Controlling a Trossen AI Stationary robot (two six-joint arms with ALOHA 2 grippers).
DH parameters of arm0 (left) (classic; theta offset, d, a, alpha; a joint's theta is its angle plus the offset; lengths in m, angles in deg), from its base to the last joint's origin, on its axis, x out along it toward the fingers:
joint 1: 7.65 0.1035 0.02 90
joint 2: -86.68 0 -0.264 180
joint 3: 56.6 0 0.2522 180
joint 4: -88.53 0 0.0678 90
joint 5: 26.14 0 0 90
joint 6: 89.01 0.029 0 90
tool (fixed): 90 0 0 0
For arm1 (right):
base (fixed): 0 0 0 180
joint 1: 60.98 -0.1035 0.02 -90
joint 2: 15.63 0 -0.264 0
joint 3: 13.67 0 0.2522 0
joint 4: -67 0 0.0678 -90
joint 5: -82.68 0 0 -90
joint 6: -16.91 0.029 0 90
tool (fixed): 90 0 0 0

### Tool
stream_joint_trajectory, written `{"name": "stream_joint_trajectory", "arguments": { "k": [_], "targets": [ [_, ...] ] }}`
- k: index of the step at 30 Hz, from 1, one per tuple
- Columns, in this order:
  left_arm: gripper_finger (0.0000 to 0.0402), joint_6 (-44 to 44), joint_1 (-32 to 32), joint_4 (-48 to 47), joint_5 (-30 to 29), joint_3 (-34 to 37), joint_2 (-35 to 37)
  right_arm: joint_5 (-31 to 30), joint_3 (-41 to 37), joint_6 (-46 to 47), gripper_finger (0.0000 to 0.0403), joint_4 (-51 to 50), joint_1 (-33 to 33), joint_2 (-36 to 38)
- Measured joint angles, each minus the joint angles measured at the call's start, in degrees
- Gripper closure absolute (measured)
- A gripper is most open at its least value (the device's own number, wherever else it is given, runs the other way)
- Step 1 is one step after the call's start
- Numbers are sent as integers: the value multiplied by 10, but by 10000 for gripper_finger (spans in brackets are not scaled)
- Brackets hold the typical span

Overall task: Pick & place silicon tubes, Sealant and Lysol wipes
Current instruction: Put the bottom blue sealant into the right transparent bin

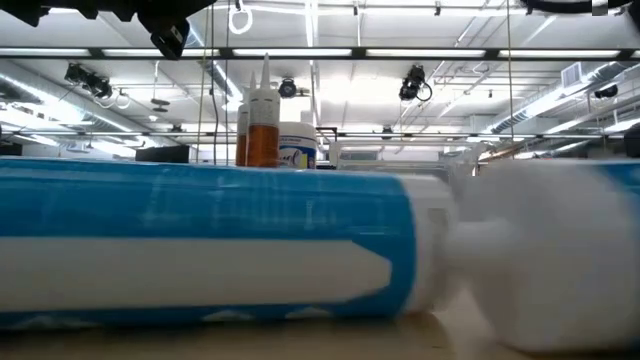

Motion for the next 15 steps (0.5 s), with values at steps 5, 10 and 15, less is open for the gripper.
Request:
{"name": "stream_joint_trajectory", "arguments": {
  "k": [5,10,15],
  "targets": [
    [280,-8,0,0,0,0,0,-10,0,37,165,-2,37,-1],
    [280,-13,0,0,-13,0,0,3,0,29,177,-7,60,0],
    [280,-13,0,-1,-13,0,0,-4,-1,14,180,0,61,0]
  ]
}}
